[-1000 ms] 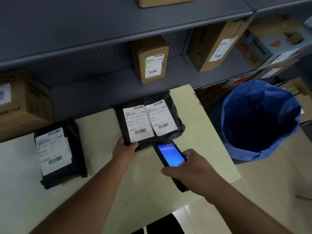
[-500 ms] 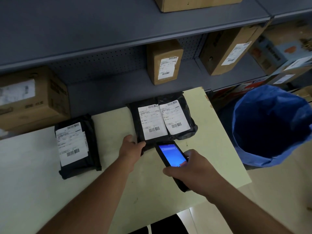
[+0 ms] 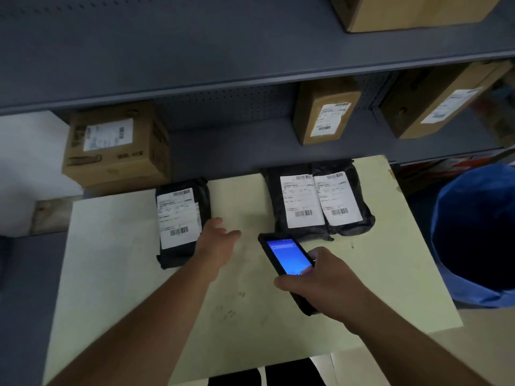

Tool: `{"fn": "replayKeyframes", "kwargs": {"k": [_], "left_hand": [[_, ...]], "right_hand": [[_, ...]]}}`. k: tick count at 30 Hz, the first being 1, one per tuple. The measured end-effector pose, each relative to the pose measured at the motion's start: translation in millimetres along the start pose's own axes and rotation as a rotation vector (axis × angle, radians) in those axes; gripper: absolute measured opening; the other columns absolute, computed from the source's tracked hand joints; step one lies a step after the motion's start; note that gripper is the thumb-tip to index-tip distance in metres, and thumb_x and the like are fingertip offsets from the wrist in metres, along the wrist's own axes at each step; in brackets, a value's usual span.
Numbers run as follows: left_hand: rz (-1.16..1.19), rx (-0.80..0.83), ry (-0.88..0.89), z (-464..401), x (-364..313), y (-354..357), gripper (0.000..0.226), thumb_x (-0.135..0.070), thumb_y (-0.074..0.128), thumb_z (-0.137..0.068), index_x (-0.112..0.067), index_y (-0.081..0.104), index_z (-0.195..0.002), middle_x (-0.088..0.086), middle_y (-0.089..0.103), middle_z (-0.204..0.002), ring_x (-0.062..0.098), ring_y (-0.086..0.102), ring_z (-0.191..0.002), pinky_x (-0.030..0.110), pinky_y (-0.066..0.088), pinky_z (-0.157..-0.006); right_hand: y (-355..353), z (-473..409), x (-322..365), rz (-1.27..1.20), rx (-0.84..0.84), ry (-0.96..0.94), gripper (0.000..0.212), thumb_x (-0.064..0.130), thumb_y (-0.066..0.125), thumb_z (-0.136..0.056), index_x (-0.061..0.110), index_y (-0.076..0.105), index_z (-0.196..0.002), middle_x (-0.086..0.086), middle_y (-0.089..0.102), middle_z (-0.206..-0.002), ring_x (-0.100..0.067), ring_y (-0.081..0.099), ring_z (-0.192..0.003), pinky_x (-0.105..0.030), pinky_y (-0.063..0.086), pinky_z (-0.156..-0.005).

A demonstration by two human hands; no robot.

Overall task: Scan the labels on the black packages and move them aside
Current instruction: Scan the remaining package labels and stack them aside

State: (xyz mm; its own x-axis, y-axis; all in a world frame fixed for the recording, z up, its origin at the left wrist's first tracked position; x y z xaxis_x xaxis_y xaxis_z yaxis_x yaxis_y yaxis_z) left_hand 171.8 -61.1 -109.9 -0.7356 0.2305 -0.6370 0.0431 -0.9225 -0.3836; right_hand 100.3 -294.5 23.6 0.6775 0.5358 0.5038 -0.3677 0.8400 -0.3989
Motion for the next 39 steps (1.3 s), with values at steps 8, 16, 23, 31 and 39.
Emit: {"fn": "replayKeyframes", "kwargs": {"k": [8,16,23,31,39], "left_hand": [[0.045,-0.136,-0.037,-5,28,-80,0.060,-0.029,0.077,-0.083,-0.026,0.052,-0.137,0.005,0.065,-0.131,0.028,0.066,-0.110,0.046,0.059,-0.097],[0.008,-0.250,-0.066,-12,55,-130,0.062,-0.024,0.069,-0.091,-0.018,0.047,-0.149,0.009,0.067,-0.137,0.030,0.063,-0.117,0.033,0.047,-0.089],[0.021,-0.267,-0.130,-20,79,-134,0.080,-0.035,0.076,-0.086,-0.018,0.041,-0.155,0.013,0.050,-0.154,0.032,0.056,-0.132,0.040,0.050,-0.104],[0.016,-0.179,-0.151,-35,76,-115,0.068,-0.046,0.078,-0.077,-0.017,0.063,-0.137,0.005,0.069,-0.127,0.024,0.065,-0.099,0.026,0.047,-0.065],[-0.034,-0.240,-0.242,-45,67,-100,0.103,-0.053,0.089,-0.062,-0.015,0.042,-0.146,0.010,0.051,-0.138,0.035,0.054,-0.127,0.048,0.053,-0.103]], "right_hand": [[45,7,29,0.093,0.050,-0.046,0.055,0.046,0.088,-0.068,0.021,0.057,-0.106,0.000,0.068,-0.099,-0.015,0.066,-0.074,-0.028,0.050,-0.062],[81,8,49,0.157,0.096,-0.058,0.055,0.048,0.087,-0.068,0.023,0.055,-0.106,-0.001,0.069,-0.100,-0.017,0.069,-0.078,-0.031,0.053,-0.066],[101,1,56,0.188,0.104,-0.050,0.056,0.049,0.087,-0.069,0.024,0.056,-0.108,0.001,0.068,-0.098,-0.014,0.066,-0.074,-0.029,0.052,-0.063],[109,-7,59,0.173,0.098,-0.026,0.067,0.049,0.087,-0.069,0.022,0.055,-0.121,0.002,0.068,-0.093,-0.011,0.064,-0.068,-0.026,0.050,-0.059],[107,-14,60,0.127,0.092,0.003,0.081,0.048,0.087,-0.070,0.018,0.052,-0.137,0.004,0.067,-0.093,-0.009,0.065,-0.067,-0.024,0.050,-0.056]]}}
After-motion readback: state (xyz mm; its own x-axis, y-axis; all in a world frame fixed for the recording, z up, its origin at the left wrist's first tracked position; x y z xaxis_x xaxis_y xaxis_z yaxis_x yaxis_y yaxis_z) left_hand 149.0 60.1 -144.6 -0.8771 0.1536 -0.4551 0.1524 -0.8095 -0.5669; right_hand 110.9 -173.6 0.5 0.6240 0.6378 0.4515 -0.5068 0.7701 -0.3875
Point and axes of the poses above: each hand's wrist, its own z-axis away from the middle knuckle, its own y-axis out of the palm, x = y × z, the point moved 4 cm from there along -z, towards the middle knuckle
